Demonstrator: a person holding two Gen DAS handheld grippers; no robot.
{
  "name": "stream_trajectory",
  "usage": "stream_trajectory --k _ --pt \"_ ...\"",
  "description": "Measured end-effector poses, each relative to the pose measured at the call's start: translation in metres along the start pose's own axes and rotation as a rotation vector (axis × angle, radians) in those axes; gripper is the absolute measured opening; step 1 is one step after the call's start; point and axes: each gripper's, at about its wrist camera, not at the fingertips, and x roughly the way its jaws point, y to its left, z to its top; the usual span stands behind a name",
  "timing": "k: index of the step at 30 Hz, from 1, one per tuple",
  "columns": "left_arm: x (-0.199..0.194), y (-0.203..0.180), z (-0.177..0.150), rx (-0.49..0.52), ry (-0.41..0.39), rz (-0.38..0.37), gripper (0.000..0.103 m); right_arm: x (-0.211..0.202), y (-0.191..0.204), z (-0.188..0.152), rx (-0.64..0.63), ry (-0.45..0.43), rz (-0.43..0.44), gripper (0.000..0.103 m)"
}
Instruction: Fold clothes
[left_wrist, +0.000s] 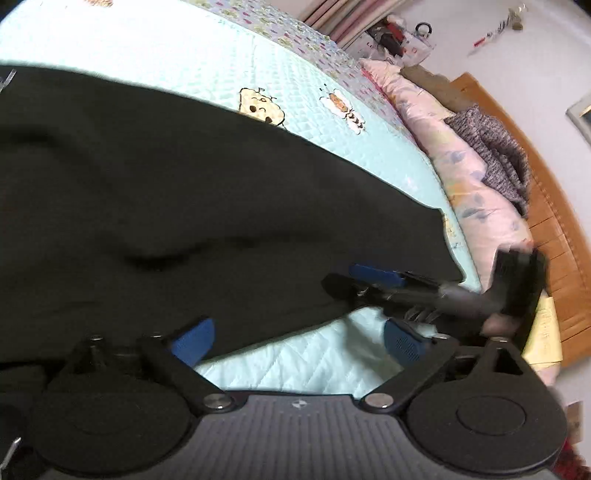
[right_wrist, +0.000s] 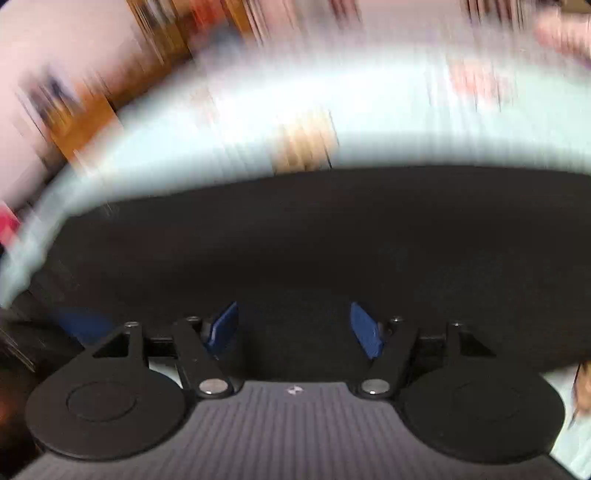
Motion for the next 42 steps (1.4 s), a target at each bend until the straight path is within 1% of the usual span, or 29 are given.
stream_trajectory --k 1,2,4,6,7,8,9,10,12,14,15,16,17,19,21,24,27,28,29,30,31,32,33,34,35,37,40,42 --pt "-0.013 0.005 -0.001 -0.003 -0.027 -0.019 0.094 -0.003 0.008 -0.007 -0.068 -0.04 -0.019 0.068" --pt "-0.027 0.009 -0.001 0.002 -0.063 -0.015 0.092 -0.005 0.015 -0.009 -0.101 -0.029 -0.05 0.068" --pt "-0.056 0.018 0.001 0.013 -0.141 0.005 0.091 -0.013 0.015 -0.009 -0.072 -0.017 -0.084 0.068" --pt "-0.089 0.028 0.007 0.022 -0.24 0.076 0.092 -0.024 0.017 -0.008 -0.03 -0.039 -0.086 0.068" --pt "-0.105 0.034 0.01 0.024 -0.287 0.111 0.096 -0.03 0.019 -0.007 -0.009 -0.05 -0.087 0.068" --pt "-0.118 0.043 0.013 0.015 -0.324 0.145 0.098 -0.036 0.02 -0.007 0.012 -0.061 -0.088 0.068" --pt "-0.129 0.054 0.017 -0.009 -0.348 0.189 0.098 -0.041 0.022 -0.006 0.022 -0.097 -0.062 0.068" --pt "-0.136 0.068 0.022 -0.039 -0.356 0.233 0.098 -0.042 0.028 -0.002 0.032 -0.135 -0.026 0.068" --pt "-0.138 0.092 0.029 -0.082 -0.338 0.305 0.098 -0.037 0.037 0.009 0.054 -0.206 0.027 0.068" --pt "-0.128 0.11 0.034 -0.111 -0.286 0.432 0.096 -0.028 0.046 0.018 0.062 -0.251 0.062 0.068" --pt "-0.123 0.117 0.035 -0.117 -0.269 0.473 0.095 -0.019 0.048 0.021 0.059 -0.236 0.069 0.068" --pt "-0.119 0.123 0.033 -0.122 -0.269 0.475 0.095 -0.01 0.05 0.023 0.056 -0.219 0.075 0.069" --pt "-0.116 0.126 0.031 -0.123 -0.274 0.475 0.099 0.01 0.051 0.027 0.038 -0.15 0.038 0.069" --pt "-0.107 0.12 0.031 -0.091 -0.29 0.482 0.102 0.036 0.055 0.029 -0.056 -0.158 -0.039 0.07" --pt "-0.101 0.118 0.025 -0.058 -0.297 0.531 0.102 0.033 0.068 0.031 -0.065 -0.177 -0.047 0.073" --pt "-0.095 0.11 0.018 0.006 -0.312 0.6 0.102 0.027 0.088 0.033 -0.076 -0.205 -0.057 0.073" --pt "-0.097 0.109 0.004 0.061 -0.358 0.63 0.102 0.021 0.107 0.036 -0.086 -0.233 -0.067 0.073" --pt "-0.097 0.108 0.0 0.078 -0.369 0.635 0.102 0.019 0.114 0.036 -0.09 -0.243 -0.07 0.076" --pt "-0.096 0.107 -0.004 0.088 -0.375 0.636 0.102 0.037 0.117 0.038 -0.111 -0.176 -0.079 0.083" --pt "-0.097 0.107 -0.006 0.095 -0.379 0.634 0.102 0.056 0.12 0.04 -0.134 -0.105 -0.088 0.083" --pt "-0.1 0.11 -0.006 0.094 -0.382 0.623 0.102 0.075 0.123 0.041 -0.156 -0.035 -0.097 0.088" --pt "-0.102 0.112 -0.006 0.087 -0.391 0.606 0.102 0.08 0.126 0.046 -0.151 -0.036 -0.123 0.093" --pt "-0.105 0.115 -0.007 0.074 -0.404 0.584 0.102 0.085 0.129 0.051 -0.146 -0.04 -0.149 0.093" --pt "-0.107 0.118 -0.008 0.061 -0.416 0.564 0.102 0.083 0.135 0.059 -0.098 -0.024 -0.185 0.088" --pt "-0.109 0.12 -0.007 0.047 -0.428 0.546 0.102 0.077 0.144 0.064 -0.081 -0.052 -0.151 0.079" --pt "-0.114 0.124 -0.007 0.02 -0.443 0.516 0.102 0.062 0.162 0.073 -0.05 -0.111 -0.078 0.079" --pt "-0.119 0.128 -0.008 -0.009 -0.459 0.483 0.102 0.092 0.189 0.085 -0.103 -0.017 0.058 0.078" --pt "-0.123 0.132 -0.007 -0.034 -0.472 0.453 0.102 0.128 0.199 0.09 -0.196 0.024 0.022 0.086"
